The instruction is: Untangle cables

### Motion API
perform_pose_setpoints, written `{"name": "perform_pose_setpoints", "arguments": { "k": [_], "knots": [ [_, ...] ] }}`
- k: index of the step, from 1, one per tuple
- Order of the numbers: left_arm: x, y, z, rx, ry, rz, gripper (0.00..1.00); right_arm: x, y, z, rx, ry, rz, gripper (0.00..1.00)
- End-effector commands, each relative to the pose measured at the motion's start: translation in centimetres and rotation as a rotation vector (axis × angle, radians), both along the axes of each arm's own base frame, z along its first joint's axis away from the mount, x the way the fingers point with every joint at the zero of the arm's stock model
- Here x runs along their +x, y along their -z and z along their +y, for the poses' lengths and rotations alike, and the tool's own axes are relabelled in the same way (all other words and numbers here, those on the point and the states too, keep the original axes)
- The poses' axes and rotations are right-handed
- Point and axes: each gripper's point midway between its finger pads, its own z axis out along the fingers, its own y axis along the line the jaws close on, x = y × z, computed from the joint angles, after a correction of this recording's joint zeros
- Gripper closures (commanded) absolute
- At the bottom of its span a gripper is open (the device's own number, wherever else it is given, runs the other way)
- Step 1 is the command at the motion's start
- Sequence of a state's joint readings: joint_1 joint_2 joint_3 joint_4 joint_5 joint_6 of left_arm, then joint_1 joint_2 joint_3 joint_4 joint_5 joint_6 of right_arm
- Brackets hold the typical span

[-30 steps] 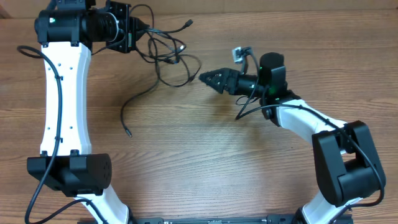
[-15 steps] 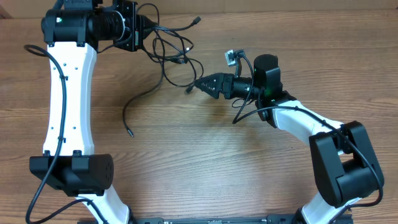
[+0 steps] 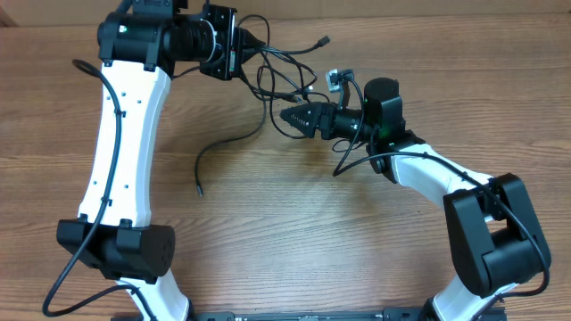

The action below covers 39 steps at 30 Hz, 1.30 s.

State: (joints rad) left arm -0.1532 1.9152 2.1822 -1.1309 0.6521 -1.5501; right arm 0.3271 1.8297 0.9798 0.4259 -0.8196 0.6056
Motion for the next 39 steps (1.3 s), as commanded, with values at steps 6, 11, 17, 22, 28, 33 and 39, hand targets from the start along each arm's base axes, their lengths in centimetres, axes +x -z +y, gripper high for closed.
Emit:
{"name": "perform_pose_setpoints", "arguments": {
  "k": [6,11,17,22,28,33,39],
  "knots": [
    [-0.4,-2.6,0.6,-0.01,-0.048,-0.044,0.96,0.4,-1.1,-0.2,-0.002,0.019,-0.042,0.7],
    [0.6,-1.9,2.5,0.049,-0.129,-0.047,0.96,0.4,-1.1,-0.2,-0.002,0.019,-0.042,0.96],
    [1.9,-1.0,6.5,0.127,-0.296,-0.02,0.96,0.1,-1.2,-0.2,0.006,0.0,-0.038,0.96],
    [2.8,-0.2,11.0,0.21,-0.46,-0.002,0.96,-1.0,-1.7,-0.5,0.044,-0.083,-0.027,0.96],
    [3.0,0.5,15.6,0.327,-0.604,0.003,0.96,-1.7,-2.6,-2.2,0.096,-0.163,-0.022,0.96],
    [2.0,1.4,18.3,0.421,-0.681,0.046,0.96,-0.9,-2.9,-4.8,0.115,-0.143,-0.017,0.96],
    [0.5,2.4,20.1,0.513,-0.728,0.107,0.96,0.6,-2.9,-7.7,0.121,-0.07,-0.004,0.96]
  ]
}}
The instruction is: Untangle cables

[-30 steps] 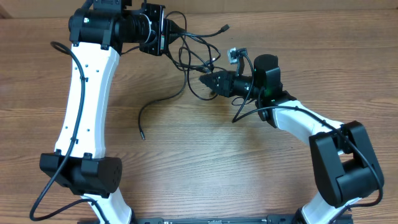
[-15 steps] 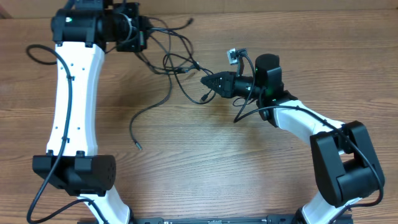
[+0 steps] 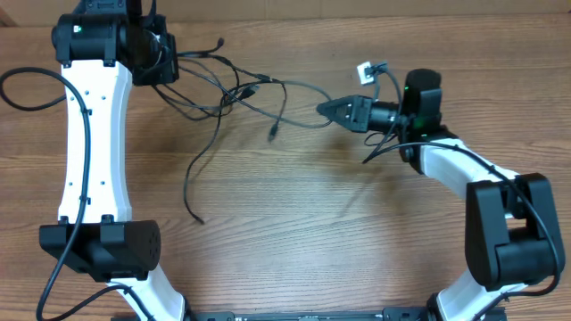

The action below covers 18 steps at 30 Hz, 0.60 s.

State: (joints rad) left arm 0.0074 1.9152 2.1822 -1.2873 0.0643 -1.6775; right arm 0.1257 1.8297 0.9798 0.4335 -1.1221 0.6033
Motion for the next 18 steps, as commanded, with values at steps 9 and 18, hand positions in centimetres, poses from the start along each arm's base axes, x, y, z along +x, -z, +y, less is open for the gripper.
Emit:
{"name": "perform_pose_setpoints", "arguments": {
  "k": [9,18],
  "knots": [
    [-3.1,-1.5,5.9,0.232,-0.18,0.05,0.96,1.8,-1.2,-5.0,0.031,0.107,0.029,0.96],
    [-6.1,-0.4,6.8,0.292,-0.197,0.18,0.96,3.1,-1.1,-8.6,0.04,0.201,0.055,0.96]
  ]
}}
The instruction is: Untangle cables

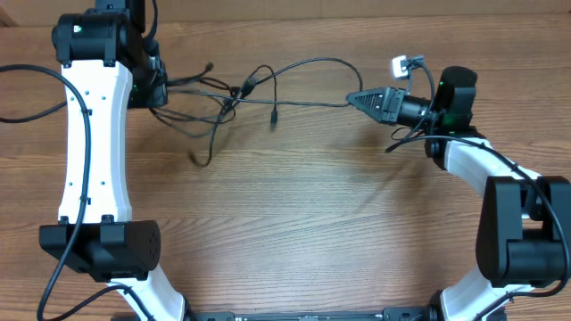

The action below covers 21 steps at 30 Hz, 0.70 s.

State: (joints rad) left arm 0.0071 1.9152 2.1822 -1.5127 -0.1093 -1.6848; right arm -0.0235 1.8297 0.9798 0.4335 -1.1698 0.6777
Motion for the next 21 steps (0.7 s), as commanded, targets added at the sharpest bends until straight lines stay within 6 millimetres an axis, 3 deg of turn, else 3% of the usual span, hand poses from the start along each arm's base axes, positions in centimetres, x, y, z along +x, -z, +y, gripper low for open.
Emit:
{"name": "perform_pose_setpoints", "arguments": {
  "k": [1,14,18,21],
  "knots": [
    [-1.3,-2.6,4.0,0.159,-0.099,-0.039,0.96,1.3,-0.8,-3.0,-0.002,0.102,-0.003,0.96],
    [-3.3,-2.9,6.4,0.293,-0.174,0.027,0.96,2.4,-0.6,-5.2,-0.014,0.184,0.005,0.96],
    [-2.6,-2.6,5.2,0.229,-0.117,0.015,0.96,2.3,-0.6,-5.2,-0.015,0.183,0.005,0.96],
    [-1.3,-2.3,2.9,0.116,-0.018,-0.022,0.96,2.2,-0.6,-4.8,-0.014,0.172,0.005,0.96]
  ]
}}
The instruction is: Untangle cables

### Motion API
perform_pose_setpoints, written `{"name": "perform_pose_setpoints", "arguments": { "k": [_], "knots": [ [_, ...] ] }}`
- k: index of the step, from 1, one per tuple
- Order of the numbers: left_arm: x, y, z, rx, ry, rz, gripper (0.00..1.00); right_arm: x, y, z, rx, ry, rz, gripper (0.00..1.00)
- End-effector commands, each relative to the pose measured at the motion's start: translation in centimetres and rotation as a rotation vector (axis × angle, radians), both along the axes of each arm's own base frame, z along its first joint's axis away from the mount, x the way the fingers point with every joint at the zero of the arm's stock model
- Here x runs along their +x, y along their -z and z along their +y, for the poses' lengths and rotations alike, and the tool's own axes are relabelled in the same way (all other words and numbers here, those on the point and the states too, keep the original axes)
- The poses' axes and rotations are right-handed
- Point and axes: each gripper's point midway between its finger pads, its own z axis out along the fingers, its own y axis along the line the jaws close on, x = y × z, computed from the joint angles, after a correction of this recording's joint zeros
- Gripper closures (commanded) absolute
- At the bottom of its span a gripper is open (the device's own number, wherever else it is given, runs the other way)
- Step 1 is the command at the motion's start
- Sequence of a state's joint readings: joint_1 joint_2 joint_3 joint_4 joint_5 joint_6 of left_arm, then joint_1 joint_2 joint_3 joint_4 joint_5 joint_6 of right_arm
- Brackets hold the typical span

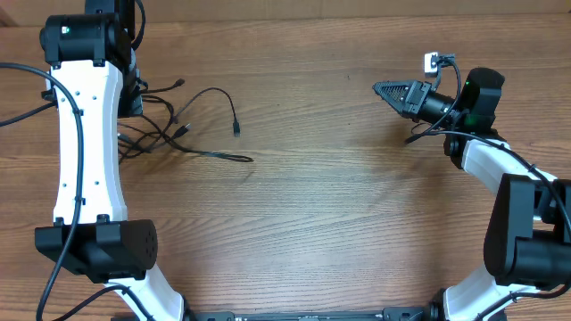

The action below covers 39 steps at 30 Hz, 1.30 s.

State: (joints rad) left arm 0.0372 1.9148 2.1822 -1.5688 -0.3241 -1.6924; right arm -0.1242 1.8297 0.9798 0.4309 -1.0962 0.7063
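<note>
A tangle of thin black cables (174, 132) lies on the wooden table at the far left. Its strands gather up into my left gripper (136, 91), which is mostly hidden under its own wrist and looks shut on them. One free plug end (236, 129) curls toward the middle and another strand tip (250, 159) rests flat on the wood. My right gripper (378, 87) hovers far off at the upper right. Its fingers are closed to a point, with no cable between them.
The table (321, 223) is brown wood grain. My left arm's white link (85, 152) runs down the left side over part of the tangle. A small white connector (432, 61) sits on the right wrist's own wiring. The right arm's base (526, 241) fills the lower right corner.
The cable that ran from the tangle to my right gripper is out of it and has dropped back near the tangle. The right gripper sits farther right, the left slightly farther left.
At first both grippers were close together at the top centre, each on the knotted cables. Then the left stood far to the left and the right farther right, with strands stretched between them. Later one long strand spanned the gap. Now it lies free by the tangle.
</note>
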Motion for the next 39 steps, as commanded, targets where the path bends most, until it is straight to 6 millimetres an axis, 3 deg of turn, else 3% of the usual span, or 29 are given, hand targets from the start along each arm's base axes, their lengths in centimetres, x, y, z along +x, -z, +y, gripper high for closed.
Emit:
{"name": "perform_pose_setpoints", "arguments": {
  "k": [1,2,5,6,8,10,15,24,29,35,37,39],
  "knots": [
    [0.9,-1.9,-2.7,-0.126,0.123,-0.092,0.96,-0.1,-1.0,0.4,-0.002,-0.007,-0.024,0.95],
    [1.5,-2.0,-3.6,-0.171,0.16,-0.112,0.96,-0.3,-1.0,0.7,-0.001,-0.02,-0.024,0.91],
    [2.6,-2.3,-5.7,-0.279,0.207,-0.164,0.96,-1.2,-1.2,2.3,0.005,-0.089,-0.042,0.64],
    [2.9,-2.5,-6.3,-0.305,0.221,-0.181,0.96,-1.6,-1.4,3.0,0.001,-0.123,-0.063,0.48],
    [3.7,-2.9,-7.6,-0.357,0.255,-0.218,0.96,-2.6,-1.5,4.6,-0.008,-0.198,-0.112,0.26],
    [4.3,-3.3,-8.7,-0.378,0.285,-0.245,0.96,-3.5,-1.6,6.5,-0.018,-0.255,-0.148,0.16],
    [4.6,-3.6,-11.2,-0.378,0.348,-0.26,0.95,-5.1,-1.4,11.0,-0.062,-0.355,-0.245,0.16],
    [4.4,-3.8,-14.6,-0.395,0.415,-0.257,0.96,-7.3,-0.9,16.1,-0.148,-0.452,-0.419,0.15],
    [4.2,-3.8,-16.2,-0.408,0.445,-0.255,0.96,-7.6,1.2,18.0,-0.256,-0.44,-0.435,0.12],
    [4.1,-4.0,-17.6,-0.413,0.479,-0.261,0.96,-7.3,1.7,18.8,-0.303,-0.408,-0.44,0.12],
    [3.9,-4.0,-18.3,-0.425,0.495,-0.258,0.96,-7.0,1.9,18.7,-0.315,-0.393,-0.438,0.15],
    [3.8,-4.1,-18.9,-0.429,0.507,-0.257,0.96,-7.0,1.9,18.6,-0.317,-0.39,-0.439,0.25]
  ]
}}
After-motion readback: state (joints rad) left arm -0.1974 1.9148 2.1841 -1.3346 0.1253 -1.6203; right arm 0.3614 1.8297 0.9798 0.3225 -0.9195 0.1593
